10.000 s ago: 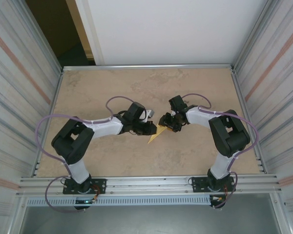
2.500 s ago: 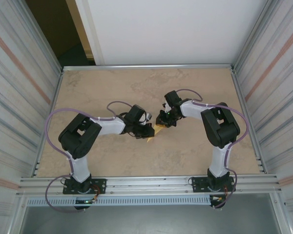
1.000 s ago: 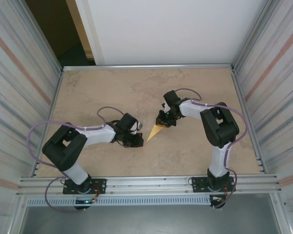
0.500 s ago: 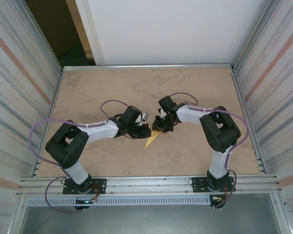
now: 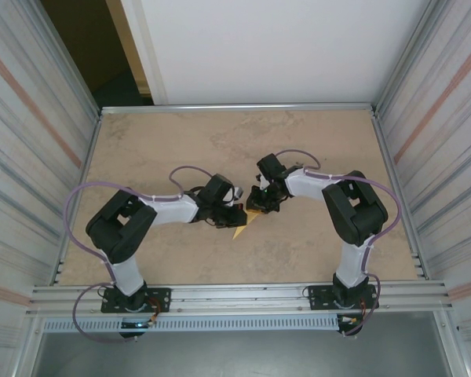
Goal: Fold a paper plane with a square sheet of paper (pick it up from the middle)
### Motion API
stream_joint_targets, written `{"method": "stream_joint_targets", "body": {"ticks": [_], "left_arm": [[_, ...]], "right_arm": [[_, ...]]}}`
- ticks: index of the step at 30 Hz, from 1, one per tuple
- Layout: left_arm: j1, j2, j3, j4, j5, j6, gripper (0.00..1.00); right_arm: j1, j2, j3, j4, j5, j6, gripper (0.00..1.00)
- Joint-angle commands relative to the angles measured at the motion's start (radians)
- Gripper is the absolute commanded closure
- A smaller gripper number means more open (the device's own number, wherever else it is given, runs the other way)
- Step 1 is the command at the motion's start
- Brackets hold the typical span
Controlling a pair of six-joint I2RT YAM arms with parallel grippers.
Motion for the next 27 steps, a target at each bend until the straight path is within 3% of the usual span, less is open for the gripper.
{"method": "stream_joint_targets", "body": {"ticks": [1, 9, 17, 27], "left_arm": [[0.0, 0.022, -0.025, 0.024, -0.031, -0.017, 1.0], [0.002, 0.044, -0.067, 0.027, -0.045, -0.028, 1.0], [0.001, 0.044, -0.101, 0.028, -0.056, -0.044, 1.0], [0.003, 0.04, -0.098, 0.025, -0.057, -0.058, 1.0]], "right_arm": [[-0.016, -0.016, -0.019, -0.039, 0.008, 0.016, 0.8], [-0.029, -0.028, -0.009, -0.039, -0.015, -0.008, 0.8], [-0.065, -0.182, -0.039, 0.055, -0.018, -0.098, 0.79], [-0.081, -0.109, -0.062, 0.094, -0.106, -0.133, 0.84]]}}
